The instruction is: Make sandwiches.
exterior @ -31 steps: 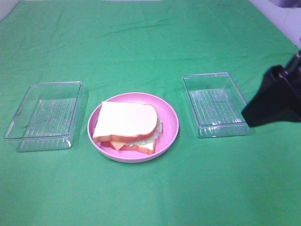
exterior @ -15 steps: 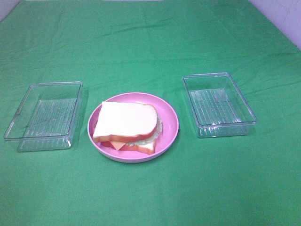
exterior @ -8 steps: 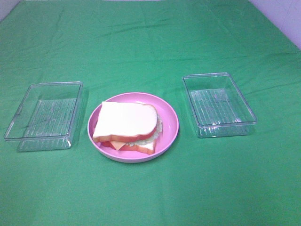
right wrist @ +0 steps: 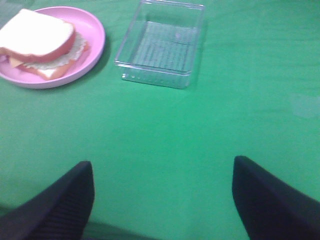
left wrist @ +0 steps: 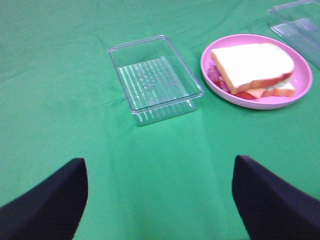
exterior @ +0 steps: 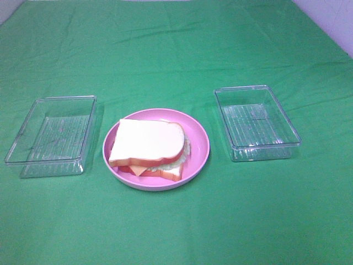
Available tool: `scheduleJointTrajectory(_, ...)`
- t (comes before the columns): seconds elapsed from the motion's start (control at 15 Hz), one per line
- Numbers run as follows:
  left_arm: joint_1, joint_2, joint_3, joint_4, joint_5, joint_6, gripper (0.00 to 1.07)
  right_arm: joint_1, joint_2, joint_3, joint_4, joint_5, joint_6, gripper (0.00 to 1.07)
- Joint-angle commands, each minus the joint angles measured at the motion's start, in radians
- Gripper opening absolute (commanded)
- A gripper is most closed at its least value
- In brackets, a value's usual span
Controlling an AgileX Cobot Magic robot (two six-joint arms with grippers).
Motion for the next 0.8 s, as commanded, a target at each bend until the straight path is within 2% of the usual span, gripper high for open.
scheduleJointTrajectory(0.07, 0.146, -0.020, 0.001, -0.002, -0.012, 0.003, 0.76, -0.190, -0.004, 0.003, 0.004, 0.000, -0.012, 0.73)
scheduleJointTrajectory(0.27, 0.248, -0.020, 0.001, -0.002, -0.012, 0.003, 0.76, -0.288, -0.004, 0.003, 0.004, 0.000, -0.012, 0.73)
scheduleJointTrajectory(0.67, 0.325, -0.020, 0.001, -0.002, -0.013, 0.003, 0.76, -0.285, -0.010, 0.003, 0.007, 0.000, -0.012, 0.73)
scheduleJointTrajectory(0.8, 0.342, -0.020, 0.001, -0.002, -0.012, 0.003, 0.76, -0.285, -0.094, 0.003, 0.007, 0.000, -0.012, 0.73)
